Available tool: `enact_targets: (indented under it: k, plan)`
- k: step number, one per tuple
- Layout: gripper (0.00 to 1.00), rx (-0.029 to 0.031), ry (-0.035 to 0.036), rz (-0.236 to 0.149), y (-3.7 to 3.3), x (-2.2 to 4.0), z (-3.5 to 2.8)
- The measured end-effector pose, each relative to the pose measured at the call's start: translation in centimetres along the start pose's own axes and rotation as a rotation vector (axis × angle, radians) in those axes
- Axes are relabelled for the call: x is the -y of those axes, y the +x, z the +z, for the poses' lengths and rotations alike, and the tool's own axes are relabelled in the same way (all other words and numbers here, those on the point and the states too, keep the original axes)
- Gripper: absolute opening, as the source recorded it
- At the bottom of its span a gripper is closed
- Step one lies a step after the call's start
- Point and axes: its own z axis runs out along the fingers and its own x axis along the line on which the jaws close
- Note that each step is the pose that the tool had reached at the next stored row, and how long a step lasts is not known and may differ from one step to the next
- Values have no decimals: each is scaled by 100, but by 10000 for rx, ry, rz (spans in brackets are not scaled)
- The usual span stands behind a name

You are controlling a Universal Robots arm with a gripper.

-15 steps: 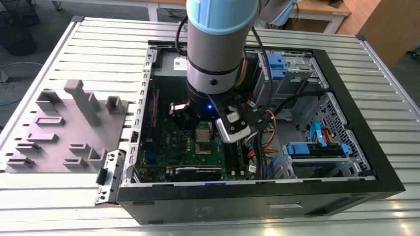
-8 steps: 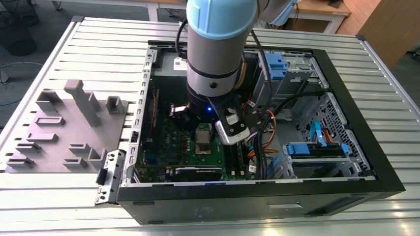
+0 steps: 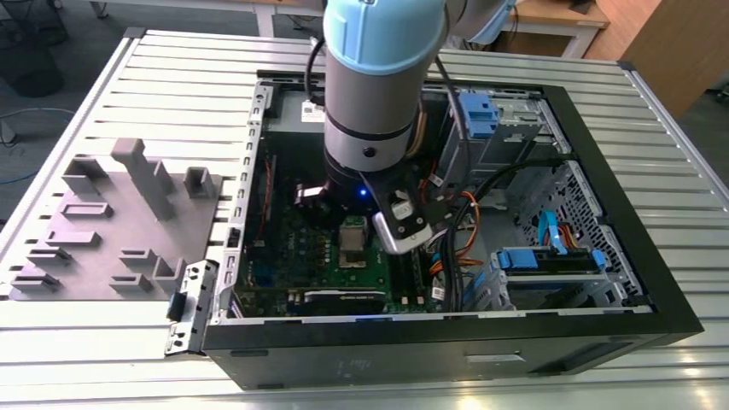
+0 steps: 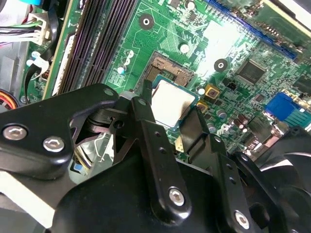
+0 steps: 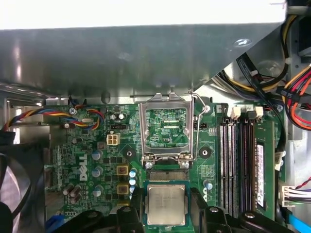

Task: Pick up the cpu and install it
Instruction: 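Place the cpu into insertion slot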

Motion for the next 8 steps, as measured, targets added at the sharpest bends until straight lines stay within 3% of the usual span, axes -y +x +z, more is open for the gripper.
enact_targets:
  k: [8]
  plan:
    - [47, 0, 11, 0, 0, 1, 62]
